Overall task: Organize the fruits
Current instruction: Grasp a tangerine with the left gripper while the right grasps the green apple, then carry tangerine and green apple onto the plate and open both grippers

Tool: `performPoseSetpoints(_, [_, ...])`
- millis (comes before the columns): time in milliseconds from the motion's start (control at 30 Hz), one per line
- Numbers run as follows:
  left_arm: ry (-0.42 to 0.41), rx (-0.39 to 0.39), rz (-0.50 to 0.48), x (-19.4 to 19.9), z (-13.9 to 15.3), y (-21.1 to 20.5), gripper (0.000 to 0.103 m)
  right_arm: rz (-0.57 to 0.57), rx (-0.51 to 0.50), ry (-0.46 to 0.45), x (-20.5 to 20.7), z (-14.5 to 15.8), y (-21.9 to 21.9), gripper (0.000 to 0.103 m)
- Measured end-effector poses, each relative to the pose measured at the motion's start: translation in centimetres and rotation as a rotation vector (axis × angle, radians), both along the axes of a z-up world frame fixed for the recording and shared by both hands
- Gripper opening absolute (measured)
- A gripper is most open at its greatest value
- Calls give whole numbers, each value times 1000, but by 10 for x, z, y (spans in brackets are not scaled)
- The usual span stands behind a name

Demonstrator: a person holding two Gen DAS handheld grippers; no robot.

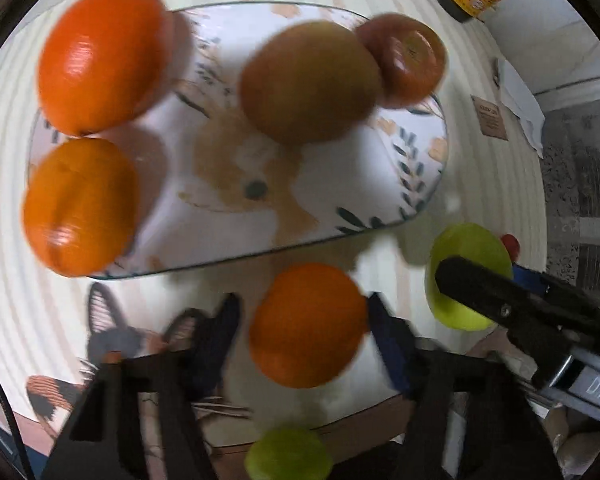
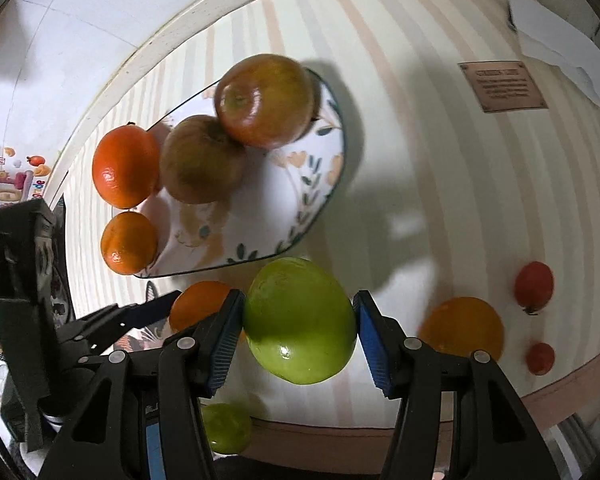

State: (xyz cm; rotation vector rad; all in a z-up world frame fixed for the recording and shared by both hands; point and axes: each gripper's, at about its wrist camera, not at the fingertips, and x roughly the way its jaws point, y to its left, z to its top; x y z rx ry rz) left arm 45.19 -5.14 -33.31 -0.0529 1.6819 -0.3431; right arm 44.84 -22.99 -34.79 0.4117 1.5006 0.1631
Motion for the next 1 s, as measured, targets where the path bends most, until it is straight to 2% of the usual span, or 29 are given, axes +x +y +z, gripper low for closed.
performPoseSetpoints(167, [-38,68,-26,-7,12,-4,55,-33,6,-11,-3,7,-13,58])
performPoseSetpoints(300, [-86,31,33,0,44,12,55,-51,29,-27,0,13,-18,58])
performPoseSetpoints(467, [-167,-23,94,36,103,33,55,-64,59,-65,14,26,-19,58])
performPoseSetpoints(567, [-225,14,98,72,121,35,55,-55,63,-82,27,26,-10,58])
performPoseSetpoints(667, [-235,59,78,107,116,29,55,-26,43,-96,39,23,3,58])
performPoseSetpoints(833, [-186,128,47,146,73,11,55,18,-4,-109,50,17,18,58])
performPoseSetpoints(1000, [-114,153,24,157,44,0,55,8,-6,-109,52,14,21,59])
